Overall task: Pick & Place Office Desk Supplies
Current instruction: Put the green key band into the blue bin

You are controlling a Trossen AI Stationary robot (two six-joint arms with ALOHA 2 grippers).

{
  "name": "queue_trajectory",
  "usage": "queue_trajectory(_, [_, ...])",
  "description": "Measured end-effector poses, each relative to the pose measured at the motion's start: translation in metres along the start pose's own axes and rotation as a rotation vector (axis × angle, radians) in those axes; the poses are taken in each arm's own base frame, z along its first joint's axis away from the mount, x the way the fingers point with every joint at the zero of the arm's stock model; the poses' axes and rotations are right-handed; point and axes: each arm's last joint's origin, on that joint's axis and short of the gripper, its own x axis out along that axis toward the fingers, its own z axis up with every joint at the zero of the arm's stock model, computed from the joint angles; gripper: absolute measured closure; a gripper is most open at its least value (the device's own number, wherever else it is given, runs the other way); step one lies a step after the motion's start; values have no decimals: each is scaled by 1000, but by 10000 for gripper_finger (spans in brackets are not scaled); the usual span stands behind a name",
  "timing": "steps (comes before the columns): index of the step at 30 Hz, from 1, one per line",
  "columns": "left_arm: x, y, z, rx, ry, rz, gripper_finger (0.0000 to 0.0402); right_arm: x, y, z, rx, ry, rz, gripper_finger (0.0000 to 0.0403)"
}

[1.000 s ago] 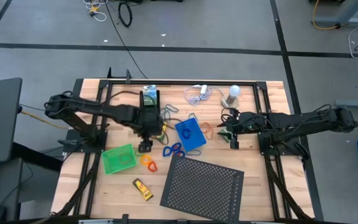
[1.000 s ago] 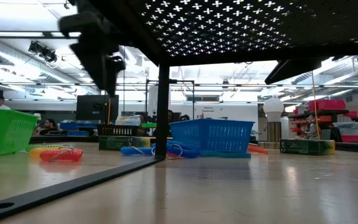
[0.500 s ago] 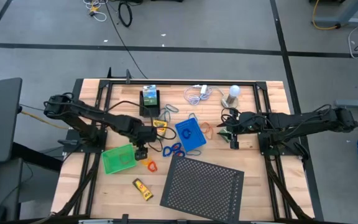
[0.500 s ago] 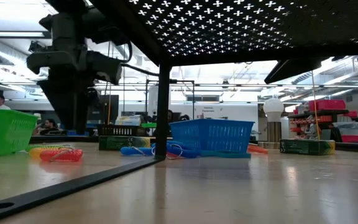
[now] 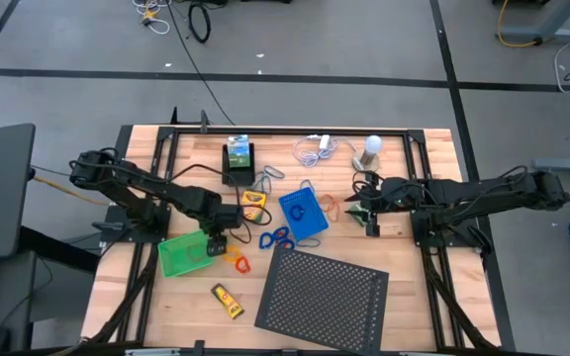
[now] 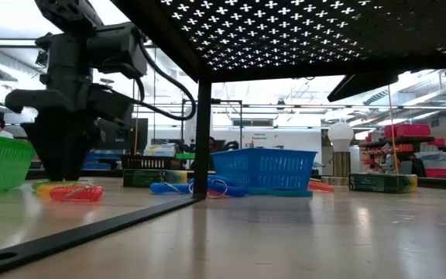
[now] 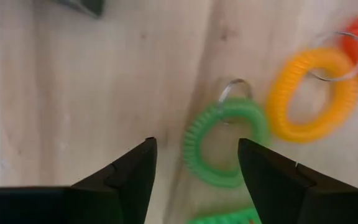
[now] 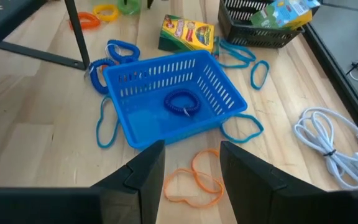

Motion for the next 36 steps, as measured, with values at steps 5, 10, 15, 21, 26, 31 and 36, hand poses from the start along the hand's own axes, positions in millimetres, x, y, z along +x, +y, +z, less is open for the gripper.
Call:
queue_trajectory(5, [2, 1, 0, 0, -31, 41, 200, 0, 0, 0, 0, 0, -3, 238])
queue_trajectory(10, [3, 2, 0, 7, -40, 77, 272, 0, 0, 0, 0, -1, -3, 238])
queue_trajectory(15, [3, 2, 2, 31, -52, 79, 380, 0, 0, 0, 0, -1, -3, 238])
queue_trajectory(21, [-8, -2, 9, 46, -42, 30, 393, 0, 0, 0, 0, -1, -3, 238])
queue_trajectory(26, [-33, -5, 25, 83, -59, 112, 393, 0, 0, 0, 0, 0, -2, 238])
queue_trajectory(31, [-62, -2, 46, 136, -126, 266, 393, 0, 0, 0, 4, 1, -2, 238])
queue_trajectory(36, [-87, 12, 83, 168, -377, 297, 393, 0, 0, 0, -8, -1, -2, 238])
